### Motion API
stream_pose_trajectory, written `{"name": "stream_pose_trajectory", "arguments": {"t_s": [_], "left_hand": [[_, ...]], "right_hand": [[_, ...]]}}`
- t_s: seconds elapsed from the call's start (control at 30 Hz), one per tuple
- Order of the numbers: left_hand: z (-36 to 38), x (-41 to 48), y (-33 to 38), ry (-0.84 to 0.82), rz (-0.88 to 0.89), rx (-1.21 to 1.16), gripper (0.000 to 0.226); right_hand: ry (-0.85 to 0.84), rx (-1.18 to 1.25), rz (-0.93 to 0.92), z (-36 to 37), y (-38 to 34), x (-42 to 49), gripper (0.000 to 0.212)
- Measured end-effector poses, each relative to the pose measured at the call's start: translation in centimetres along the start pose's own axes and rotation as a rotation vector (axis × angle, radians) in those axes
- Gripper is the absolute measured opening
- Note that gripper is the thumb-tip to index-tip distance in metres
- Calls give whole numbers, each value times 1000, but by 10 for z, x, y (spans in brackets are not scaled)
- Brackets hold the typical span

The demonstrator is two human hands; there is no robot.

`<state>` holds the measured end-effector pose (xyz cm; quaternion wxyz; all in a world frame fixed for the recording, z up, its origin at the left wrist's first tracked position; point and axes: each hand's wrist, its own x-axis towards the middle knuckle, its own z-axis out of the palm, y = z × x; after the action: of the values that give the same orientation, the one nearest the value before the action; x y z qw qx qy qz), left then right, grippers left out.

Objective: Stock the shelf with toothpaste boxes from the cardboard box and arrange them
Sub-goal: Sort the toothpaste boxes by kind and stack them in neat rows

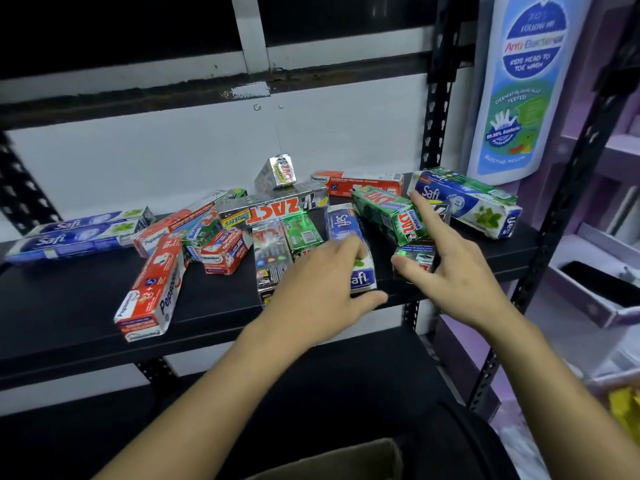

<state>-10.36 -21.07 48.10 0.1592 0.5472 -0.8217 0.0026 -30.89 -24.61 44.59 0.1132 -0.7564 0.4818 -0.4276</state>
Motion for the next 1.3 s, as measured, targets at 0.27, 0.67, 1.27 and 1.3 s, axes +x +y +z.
{"name": "stream_pose_trajectory", "arguments": {"t_s": [0.27,0.67,1.27,1.3], "left_hand": [[-5,1,1,-34,28,135,70],[-62,-40,-5,237,125,-90,51],[-116,-94,-51,458,186,-355,39],[-120,-99,-54,477,186,-357,39]], "right_hand": [[-47,-23,0,-2,-1,6,79],[0,-270,-149,3,-24,11,84],[109,-92,-503,23,-97,30,37],[126,-86,-521,25,-105,33,35]]}}
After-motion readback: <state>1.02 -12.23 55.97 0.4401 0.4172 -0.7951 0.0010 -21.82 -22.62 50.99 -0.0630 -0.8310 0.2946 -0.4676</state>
